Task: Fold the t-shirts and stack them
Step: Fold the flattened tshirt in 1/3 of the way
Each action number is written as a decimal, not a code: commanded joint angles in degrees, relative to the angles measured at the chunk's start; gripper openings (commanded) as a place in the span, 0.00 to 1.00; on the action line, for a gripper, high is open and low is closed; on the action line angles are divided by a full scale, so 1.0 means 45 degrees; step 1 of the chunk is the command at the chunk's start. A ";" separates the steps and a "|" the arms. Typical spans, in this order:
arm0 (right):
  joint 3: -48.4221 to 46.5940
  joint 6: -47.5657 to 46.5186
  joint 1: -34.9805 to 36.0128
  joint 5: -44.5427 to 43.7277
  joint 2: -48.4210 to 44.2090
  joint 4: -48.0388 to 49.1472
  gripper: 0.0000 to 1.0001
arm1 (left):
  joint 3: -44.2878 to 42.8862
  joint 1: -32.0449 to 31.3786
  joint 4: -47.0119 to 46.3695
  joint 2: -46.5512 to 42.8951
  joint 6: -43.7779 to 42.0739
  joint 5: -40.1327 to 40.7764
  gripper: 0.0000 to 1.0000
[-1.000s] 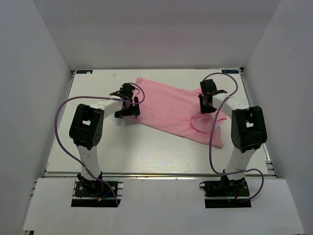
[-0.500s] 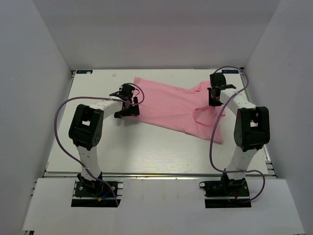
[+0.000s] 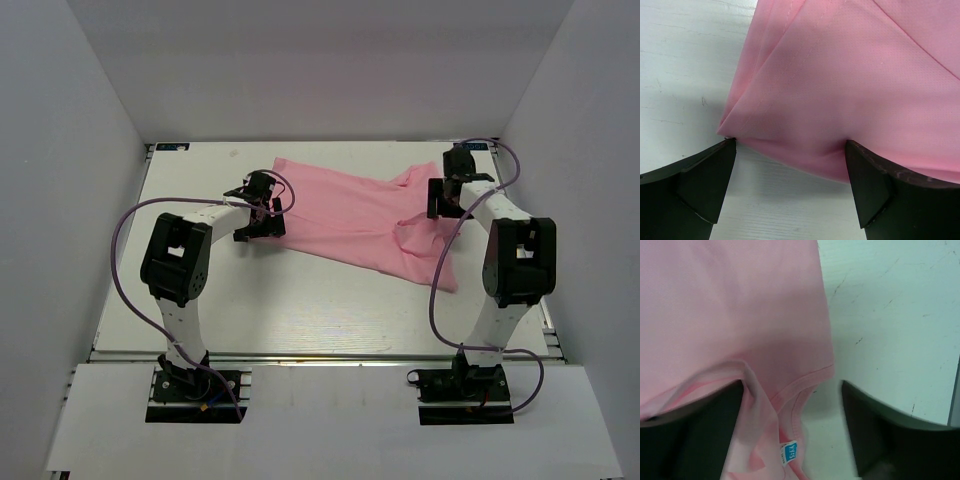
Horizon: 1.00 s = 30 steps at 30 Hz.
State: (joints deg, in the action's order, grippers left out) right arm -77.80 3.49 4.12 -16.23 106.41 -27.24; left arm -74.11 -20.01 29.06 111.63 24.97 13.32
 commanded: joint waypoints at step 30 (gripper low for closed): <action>0.3227 -0.2006 0.0920 0.3259 -0.3376 -0.0254 0.80 | 0.0238 0.0013 0.0027 -0.0980 -0.0276 0.0262 1.00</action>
State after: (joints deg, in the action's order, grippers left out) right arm -62.89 -4.95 7.42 2.04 89.78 -30.04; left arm -73.76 -20.01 29.39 110.96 24.23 14.39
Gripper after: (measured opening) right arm 0.822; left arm 0.995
